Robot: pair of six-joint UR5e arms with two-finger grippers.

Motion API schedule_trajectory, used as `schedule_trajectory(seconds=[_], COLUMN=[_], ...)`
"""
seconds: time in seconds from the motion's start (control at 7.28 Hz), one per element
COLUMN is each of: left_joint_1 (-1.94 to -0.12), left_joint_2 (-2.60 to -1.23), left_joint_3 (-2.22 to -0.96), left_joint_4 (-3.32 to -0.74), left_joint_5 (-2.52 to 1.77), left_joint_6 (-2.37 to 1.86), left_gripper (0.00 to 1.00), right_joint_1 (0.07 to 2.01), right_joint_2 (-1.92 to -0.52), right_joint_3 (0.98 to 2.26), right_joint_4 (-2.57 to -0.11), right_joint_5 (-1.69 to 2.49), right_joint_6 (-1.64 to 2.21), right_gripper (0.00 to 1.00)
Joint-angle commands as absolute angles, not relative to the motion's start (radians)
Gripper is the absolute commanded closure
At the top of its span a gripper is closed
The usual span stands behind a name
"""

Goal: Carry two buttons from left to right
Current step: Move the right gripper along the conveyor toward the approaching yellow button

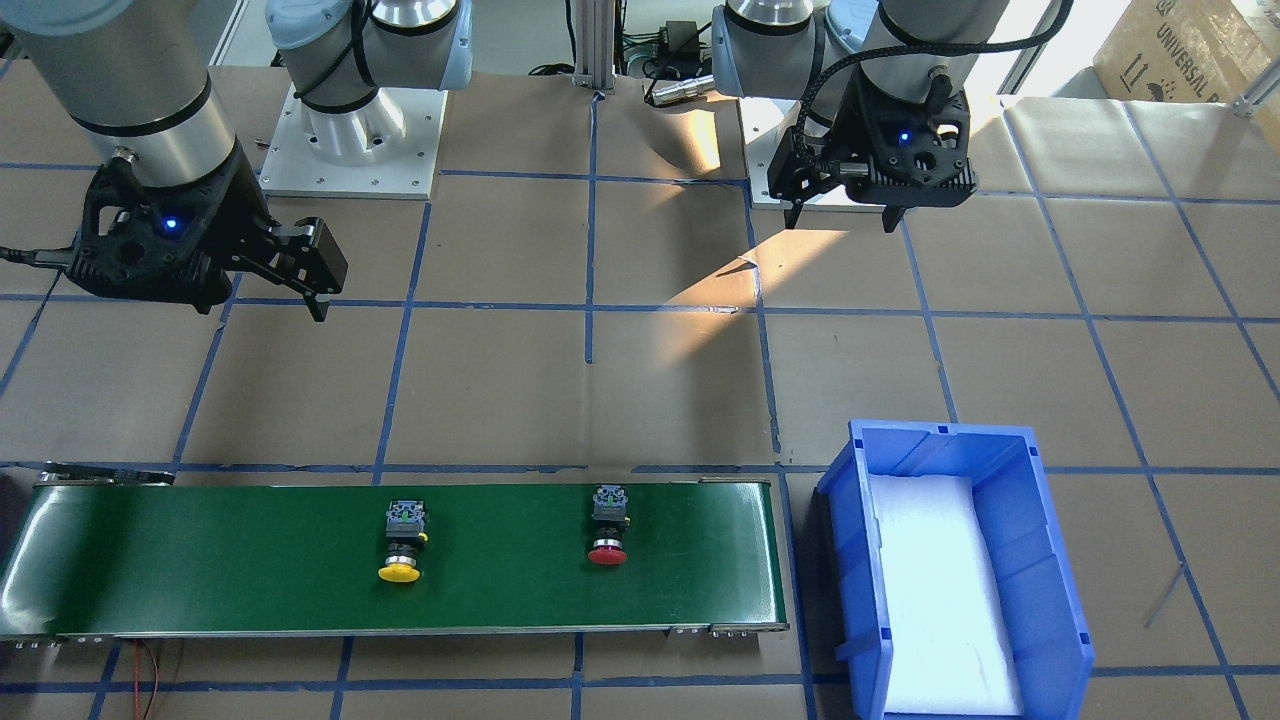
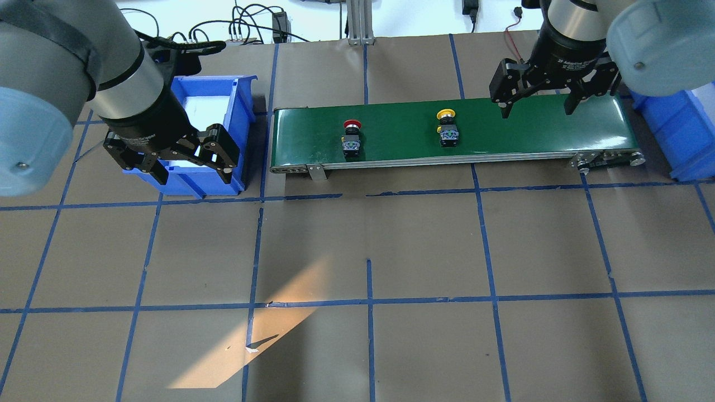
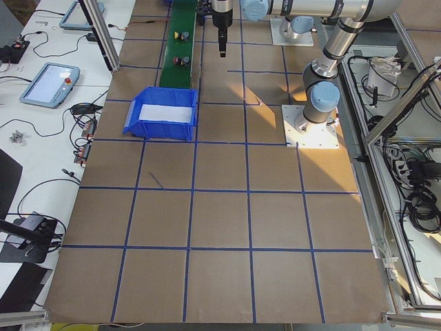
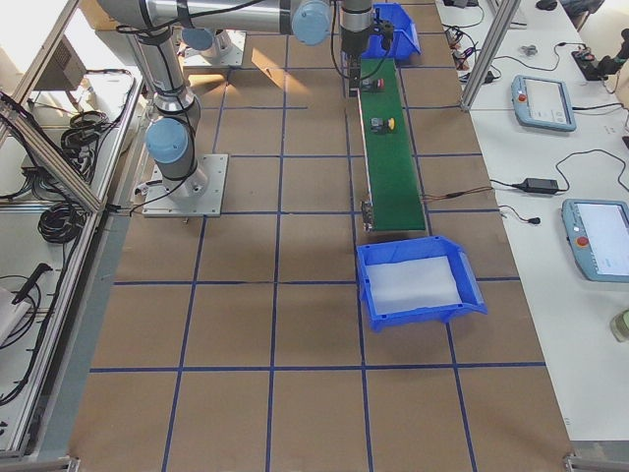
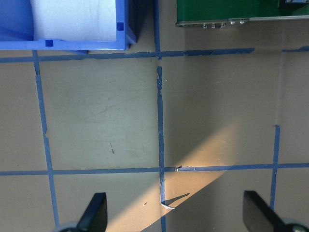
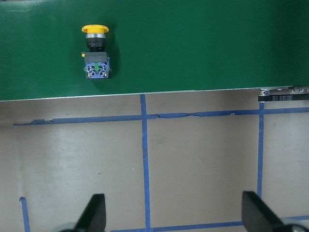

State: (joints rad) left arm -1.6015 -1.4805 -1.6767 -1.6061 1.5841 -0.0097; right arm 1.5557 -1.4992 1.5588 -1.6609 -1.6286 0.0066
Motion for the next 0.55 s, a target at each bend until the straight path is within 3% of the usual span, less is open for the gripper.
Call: schedule_trajectory(seconds=[0.0, 0.41], left_joint_1=[-1.601, -1.601], left_joint_2=[-1.482, -1.482], left_joint_3=[-1.677, -1.677], left_joint_4=[-1.606, -1.606], left_joint_5=[1.585, 1.585], left_joint_6=[-0.009, -0.009], left_gripper=[0.00, 0.00], right_joint_1=[1.540, 1.499], right_joint_2=[-1.485, -1.483], right_joint_3=[1.557, 1.551], right_joint_4=[-1.652, -1.634], right_joint_5=[-1.628, -1.620], right_joint_6=[-0.046, -0.066], right_gripper=[0.00, 0.00])
